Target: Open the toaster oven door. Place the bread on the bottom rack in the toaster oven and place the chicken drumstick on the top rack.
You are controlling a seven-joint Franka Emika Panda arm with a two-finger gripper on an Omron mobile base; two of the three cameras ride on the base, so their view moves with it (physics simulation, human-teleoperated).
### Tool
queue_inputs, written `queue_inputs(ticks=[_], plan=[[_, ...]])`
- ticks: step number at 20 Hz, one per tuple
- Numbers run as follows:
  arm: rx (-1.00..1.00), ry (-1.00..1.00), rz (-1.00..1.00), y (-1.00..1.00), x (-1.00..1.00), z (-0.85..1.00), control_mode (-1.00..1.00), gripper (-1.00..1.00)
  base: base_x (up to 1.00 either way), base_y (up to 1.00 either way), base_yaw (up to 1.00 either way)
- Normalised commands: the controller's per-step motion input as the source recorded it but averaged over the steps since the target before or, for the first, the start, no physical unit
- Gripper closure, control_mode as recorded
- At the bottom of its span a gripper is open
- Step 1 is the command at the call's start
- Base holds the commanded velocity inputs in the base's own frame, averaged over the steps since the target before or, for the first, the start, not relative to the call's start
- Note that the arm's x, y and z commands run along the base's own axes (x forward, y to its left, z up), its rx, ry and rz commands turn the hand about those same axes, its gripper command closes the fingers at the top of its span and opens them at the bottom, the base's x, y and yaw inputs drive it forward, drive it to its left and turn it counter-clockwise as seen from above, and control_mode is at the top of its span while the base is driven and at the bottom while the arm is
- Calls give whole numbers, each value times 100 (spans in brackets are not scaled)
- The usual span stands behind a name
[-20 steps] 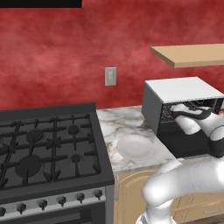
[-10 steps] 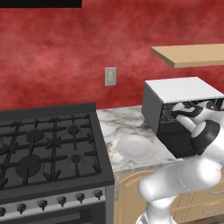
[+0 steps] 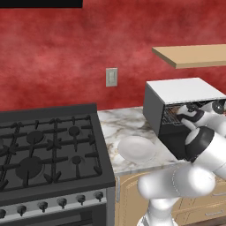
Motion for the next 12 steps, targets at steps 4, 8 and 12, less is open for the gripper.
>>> queue_inputs(ticks=[4,8,12], plan=[[-2,15,2,-11,-52,-57,-100,100,0,0,0],[0,17,3,-13,-49,-56,-100,100,0,0,0],[0,11,3,-13,-53,-57,-100,100,0,0,0]])
